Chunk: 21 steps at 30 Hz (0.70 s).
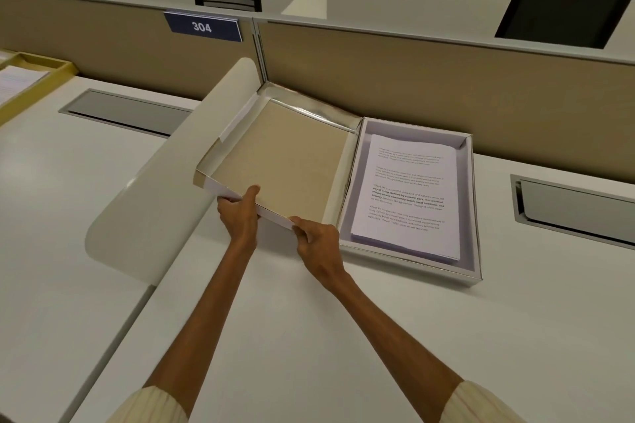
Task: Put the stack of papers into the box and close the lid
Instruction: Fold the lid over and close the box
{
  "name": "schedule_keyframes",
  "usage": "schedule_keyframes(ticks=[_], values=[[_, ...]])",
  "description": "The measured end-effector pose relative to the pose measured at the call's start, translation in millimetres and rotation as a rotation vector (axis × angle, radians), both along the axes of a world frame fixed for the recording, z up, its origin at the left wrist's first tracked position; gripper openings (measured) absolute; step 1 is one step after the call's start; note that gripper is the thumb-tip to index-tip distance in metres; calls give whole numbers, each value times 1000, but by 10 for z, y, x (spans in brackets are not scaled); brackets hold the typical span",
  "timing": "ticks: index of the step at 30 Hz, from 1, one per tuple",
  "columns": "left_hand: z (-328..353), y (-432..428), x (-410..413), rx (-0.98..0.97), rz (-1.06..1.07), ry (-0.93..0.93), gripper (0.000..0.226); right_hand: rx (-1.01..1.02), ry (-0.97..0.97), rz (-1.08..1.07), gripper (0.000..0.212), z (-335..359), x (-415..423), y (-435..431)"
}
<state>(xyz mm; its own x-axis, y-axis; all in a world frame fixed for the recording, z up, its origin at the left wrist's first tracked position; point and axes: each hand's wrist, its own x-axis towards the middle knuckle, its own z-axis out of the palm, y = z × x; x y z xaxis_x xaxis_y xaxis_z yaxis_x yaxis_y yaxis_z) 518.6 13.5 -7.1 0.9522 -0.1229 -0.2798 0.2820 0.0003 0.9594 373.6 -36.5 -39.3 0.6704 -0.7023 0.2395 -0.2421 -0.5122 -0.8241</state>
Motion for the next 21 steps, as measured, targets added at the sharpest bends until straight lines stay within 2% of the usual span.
schedule_keyframes(ticks=[2, 6, 11, 14, 17, 21], values=[[37, -8, -35, -41, -6, -32, 32, 51, -22, 18, 26, 80, -39, -43], [131, -10, -114, -40, -16, -126, 33, 144, -116, -24, 32, 423, -113, -264], [334, -93, -312, -47, -78, -350, 71, 252, -230, -150, 41, 1237, 41, -768], [462, -175, -428, 7, -139, -487, 76, 256, -264, -171, 40, 1687, 132, -955], [607, -271, -534, 86, -225, -639, 79, 284, -263, -187, 55, 1963, 150, -1049], [690, -400, -810, 309, -295, -859, 77, 283, -210, -201, 67, 2151, 124, -1103]])
